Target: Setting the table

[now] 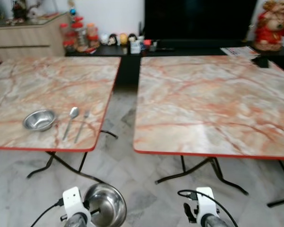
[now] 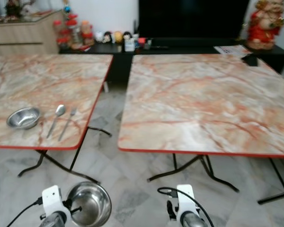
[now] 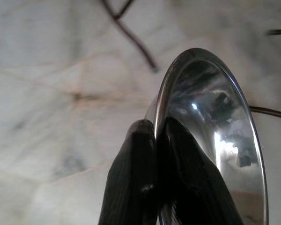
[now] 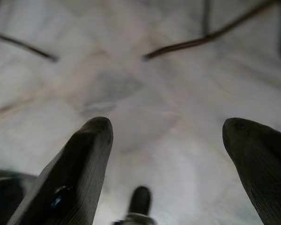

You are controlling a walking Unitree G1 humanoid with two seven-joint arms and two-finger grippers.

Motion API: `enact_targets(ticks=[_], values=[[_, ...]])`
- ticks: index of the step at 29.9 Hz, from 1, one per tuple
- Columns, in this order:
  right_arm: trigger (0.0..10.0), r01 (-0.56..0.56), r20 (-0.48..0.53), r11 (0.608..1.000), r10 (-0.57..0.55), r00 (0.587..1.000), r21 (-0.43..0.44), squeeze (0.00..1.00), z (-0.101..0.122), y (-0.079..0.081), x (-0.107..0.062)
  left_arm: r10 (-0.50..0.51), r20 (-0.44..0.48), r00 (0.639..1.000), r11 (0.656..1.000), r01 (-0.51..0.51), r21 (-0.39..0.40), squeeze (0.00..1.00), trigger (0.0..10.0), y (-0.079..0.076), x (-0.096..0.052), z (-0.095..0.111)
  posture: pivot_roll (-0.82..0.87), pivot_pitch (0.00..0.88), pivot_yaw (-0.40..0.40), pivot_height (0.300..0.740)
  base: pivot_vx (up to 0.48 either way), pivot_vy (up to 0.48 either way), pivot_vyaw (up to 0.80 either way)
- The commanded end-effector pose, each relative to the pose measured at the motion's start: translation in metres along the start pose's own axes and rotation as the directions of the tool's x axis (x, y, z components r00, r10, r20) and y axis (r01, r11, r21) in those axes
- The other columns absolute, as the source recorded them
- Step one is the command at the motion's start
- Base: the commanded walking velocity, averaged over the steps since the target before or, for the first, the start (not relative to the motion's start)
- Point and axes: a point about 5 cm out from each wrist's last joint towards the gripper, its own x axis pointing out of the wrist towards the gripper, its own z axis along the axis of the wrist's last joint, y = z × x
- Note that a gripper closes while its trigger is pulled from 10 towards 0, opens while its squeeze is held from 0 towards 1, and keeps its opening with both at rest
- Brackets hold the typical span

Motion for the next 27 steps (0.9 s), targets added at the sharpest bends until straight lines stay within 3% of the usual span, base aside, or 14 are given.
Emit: enact_targets(ticks=[1, 5, 27], values=[[10.0, 0.01, 0.003, 1.0, -0.01, 1.0, -0.005, 0.0, 0.0003, -0.006, -0.0007, -0.006, -0.015, 1.0, 1.0, 0.007, 0.019, 0.0, 10.0, -0.0048, 0.0005, -0.0009, 0.0, 0.0, -0.003, 0.731, 0.0, 0.0, 0.0], [10.0, 0.01, 0.0, 1.0, -0.01, 1.0, -0.011, 0.0, -0.0006, -0.0072, -0.001, -0.007, -0.018, 1.0, 0.999, 0.008, 0.043, 0.0, 10.0, -0.0047, -0.0005, -0.0035, -0.01, 0.0, -0.002, 0.731, 0.0, 0.0, 0.0], [10.0, 0.013, -0.007, 1.0, -0.013, 1.0, -0.012, 0.0, -0.0032, -0.0063, -0.0014, 0.0, -0.022, 1.0, 0.997, 0.002, 0.075, 0.0, 10.0, 0.002, -0.0018, -0.0062, -0.02, 0.0, 0.008, 0.731, 0.0, -0.438, -0.05]])
